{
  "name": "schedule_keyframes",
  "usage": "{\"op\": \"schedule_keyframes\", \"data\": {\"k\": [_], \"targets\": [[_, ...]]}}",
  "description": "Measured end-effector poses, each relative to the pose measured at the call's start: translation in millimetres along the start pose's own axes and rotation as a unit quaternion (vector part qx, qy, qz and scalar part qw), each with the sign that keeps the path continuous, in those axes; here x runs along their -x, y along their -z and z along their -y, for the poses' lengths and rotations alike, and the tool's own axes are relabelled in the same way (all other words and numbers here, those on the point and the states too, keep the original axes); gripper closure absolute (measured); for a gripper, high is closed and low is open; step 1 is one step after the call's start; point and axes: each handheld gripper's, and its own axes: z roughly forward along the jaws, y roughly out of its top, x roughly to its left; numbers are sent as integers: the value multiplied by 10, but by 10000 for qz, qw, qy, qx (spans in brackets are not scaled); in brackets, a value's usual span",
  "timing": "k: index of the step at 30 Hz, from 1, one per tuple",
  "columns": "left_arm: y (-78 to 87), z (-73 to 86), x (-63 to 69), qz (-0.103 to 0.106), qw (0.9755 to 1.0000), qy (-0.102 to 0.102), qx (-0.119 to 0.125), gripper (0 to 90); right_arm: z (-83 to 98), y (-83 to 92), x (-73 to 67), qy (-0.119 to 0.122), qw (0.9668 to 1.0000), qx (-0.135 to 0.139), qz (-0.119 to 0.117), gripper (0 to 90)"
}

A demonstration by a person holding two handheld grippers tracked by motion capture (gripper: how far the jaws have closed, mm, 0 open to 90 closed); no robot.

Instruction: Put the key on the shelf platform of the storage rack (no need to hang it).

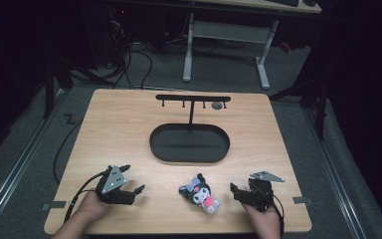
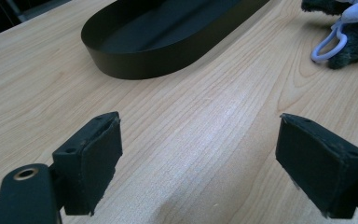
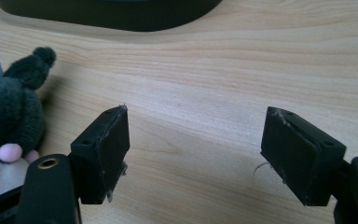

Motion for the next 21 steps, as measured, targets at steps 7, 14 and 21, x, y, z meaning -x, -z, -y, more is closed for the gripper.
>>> {"op": "schedule_keyframes", "data": {"k": [7,14,21], "targets": [[3,1,1,20,10000,-21,16,154,-35,-49,-36,113,9996,-245,123,228],[-2,-1,7,-7,10000,-35,-12,154,-46,-37,6,155,9989,-393,194,224],[-6,-1,15,-27,10000,-56,-30,154,-50,-4,10,271,9988,-281,302,224]]}}
